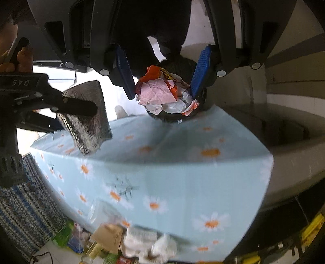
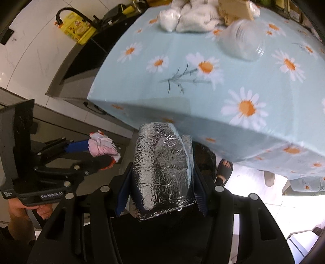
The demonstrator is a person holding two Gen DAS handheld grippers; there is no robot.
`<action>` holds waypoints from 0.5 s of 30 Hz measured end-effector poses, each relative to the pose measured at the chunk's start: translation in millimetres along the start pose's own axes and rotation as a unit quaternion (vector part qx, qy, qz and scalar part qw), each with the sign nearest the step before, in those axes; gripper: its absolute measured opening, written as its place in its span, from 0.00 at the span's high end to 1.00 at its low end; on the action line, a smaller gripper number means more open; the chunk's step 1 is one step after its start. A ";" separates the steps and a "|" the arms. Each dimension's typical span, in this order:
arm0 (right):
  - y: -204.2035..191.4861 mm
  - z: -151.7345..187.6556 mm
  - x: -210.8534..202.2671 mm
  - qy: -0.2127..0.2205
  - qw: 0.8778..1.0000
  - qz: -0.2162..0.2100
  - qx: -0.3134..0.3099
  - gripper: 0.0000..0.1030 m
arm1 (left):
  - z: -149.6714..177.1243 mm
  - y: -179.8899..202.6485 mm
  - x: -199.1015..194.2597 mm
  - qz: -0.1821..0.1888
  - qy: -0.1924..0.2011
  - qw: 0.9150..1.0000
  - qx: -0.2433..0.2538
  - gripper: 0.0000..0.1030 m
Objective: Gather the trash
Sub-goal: 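Carry both items down over the black bin and open both grippers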
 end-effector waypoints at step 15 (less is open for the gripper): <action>10.3 11.3 22.8 -0.039 0.999 -0.026 0.012 0.41 | 22.9 5.3 32.0 0.015 -0.049 0.999 -0.018 0.44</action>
Point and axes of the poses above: each gripper's, at about its wrist camera, not at the fingertips, and x roughly the way its jaws point, y to its right, z to its underside, the point moved 5 cm from there along x, roughly the way its jaws point, and after that the axes turned 10 degrees about -z, right-handed, at the moved point
